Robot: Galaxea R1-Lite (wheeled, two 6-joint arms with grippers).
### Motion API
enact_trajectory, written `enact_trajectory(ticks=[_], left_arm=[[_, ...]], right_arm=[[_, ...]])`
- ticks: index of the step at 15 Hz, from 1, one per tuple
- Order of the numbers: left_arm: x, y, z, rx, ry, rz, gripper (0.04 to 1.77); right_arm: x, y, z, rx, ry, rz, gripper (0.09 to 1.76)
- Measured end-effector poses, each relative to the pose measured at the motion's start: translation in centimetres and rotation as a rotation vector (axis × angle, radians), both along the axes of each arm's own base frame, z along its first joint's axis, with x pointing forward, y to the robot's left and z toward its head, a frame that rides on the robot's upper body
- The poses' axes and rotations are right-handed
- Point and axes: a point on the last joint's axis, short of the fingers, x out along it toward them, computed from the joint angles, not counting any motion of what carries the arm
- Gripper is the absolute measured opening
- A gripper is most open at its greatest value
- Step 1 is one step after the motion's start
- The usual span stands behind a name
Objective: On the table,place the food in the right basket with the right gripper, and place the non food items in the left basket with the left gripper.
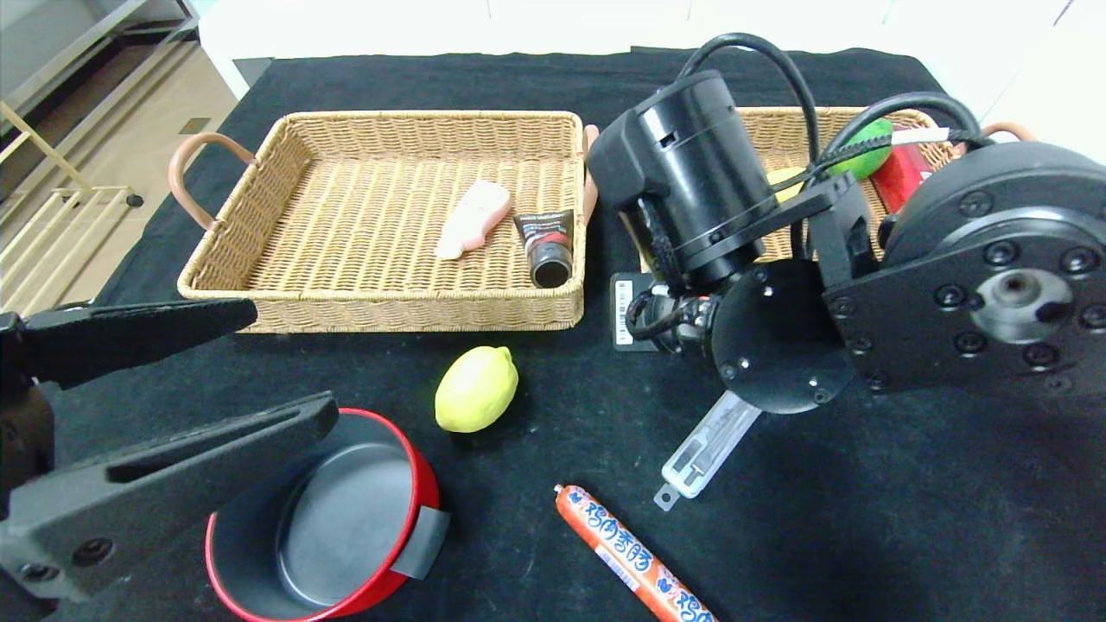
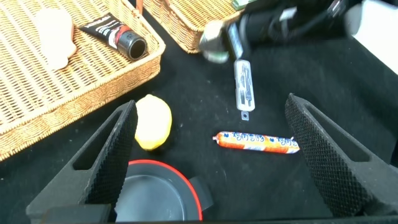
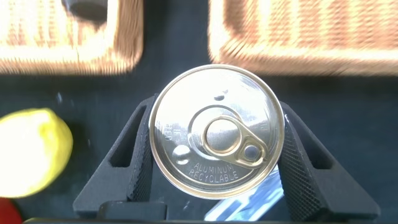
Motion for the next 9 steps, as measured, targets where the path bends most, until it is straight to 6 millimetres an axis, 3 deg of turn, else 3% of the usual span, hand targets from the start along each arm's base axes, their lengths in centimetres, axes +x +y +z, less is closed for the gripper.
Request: enact_trajectory(ticks=[4, 9], left_arm=[[0.0, 0.0, 0.0, 0.000, -0.001, 0.000, 1.72], [0.0, 0.0, 0.0, 0.000, 0.000, 0.000, 1.72]], right_arm=[[1.3, -2.3, 1.9, 0.025, -0.046, -0.052, 1.17], [4.3, -4.7, 3.6, 0.040, -0.156, -0.114, 1.17]])
